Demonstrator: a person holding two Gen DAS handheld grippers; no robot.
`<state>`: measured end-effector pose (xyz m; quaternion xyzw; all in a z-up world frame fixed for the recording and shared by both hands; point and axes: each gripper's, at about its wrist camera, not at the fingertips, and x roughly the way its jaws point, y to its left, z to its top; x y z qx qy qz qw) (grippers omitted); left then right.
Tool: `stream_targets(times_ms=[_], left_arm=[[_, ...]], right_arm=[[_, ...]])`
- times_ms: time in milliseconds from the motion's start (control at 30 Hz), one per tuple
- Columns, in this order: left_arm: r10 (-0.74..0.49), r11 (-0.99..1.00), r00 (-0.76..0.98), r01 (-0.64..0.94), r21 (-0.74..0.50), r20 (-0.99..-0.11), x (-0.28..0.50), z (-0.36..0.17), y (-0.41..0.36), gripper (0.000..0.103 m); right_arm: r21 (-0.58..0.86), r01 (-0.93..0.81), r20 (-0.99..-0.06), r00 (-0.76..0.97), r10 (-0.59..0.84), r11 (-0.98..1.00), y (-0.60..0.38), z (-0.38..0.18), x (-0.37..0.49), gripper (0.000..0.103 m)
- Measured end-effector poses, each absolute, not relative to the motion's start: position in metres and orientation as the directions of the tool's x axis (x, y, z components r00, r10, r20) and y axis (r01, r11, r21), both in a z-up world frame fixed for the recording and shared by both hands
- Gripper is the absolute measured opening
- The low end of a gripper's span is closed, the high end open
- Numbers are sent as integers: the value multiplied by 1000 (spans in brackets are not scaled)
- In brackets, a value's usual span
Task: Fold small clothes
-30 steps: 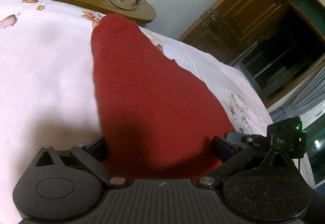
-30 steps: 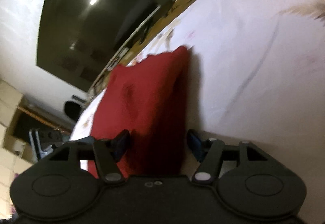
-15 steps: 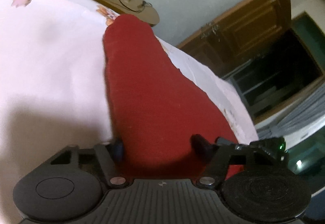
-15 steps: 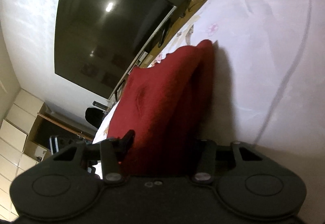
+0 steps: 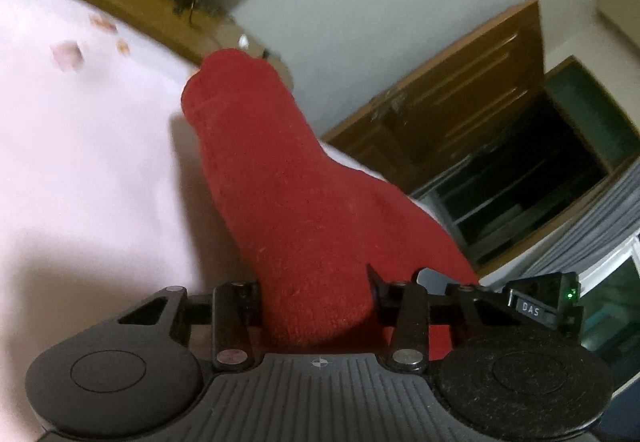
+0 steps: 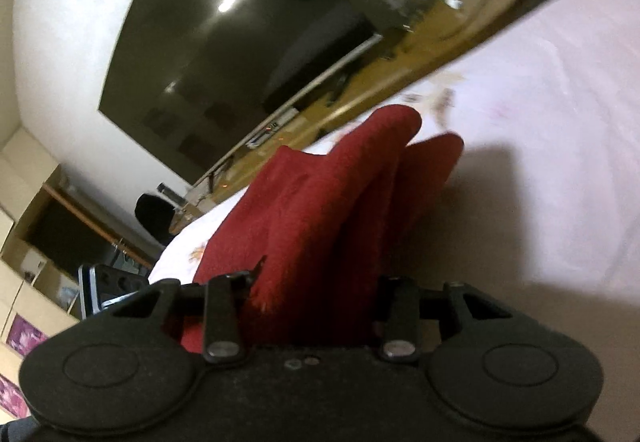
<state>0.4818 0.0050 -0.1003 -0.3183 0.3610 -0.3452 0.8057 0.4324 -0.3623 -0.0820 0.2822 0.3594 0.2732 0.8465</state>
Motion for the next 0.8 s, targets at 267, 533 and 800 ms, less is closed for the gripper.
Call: stream_targets(times_ms=[267, 533, 800], left_arm=[[-747, 602, 549, 319, -732, -375, 459, -70, 133, 42], [-689, 643, 573, 202, -739, -443, 435, -96, 262, 42], [-560, 666, 709, 79, -742, -428, 389, -122, 338, 65]], right_arm=[[669, -334, -424, 563, 710, 664, -249, -61, 429, 40], [716, -377, -411, 453, 791, 588, -117, -86, 434, 40], [730, -208, -521, 449, 726, 652, -102, -143, 428, 52]])
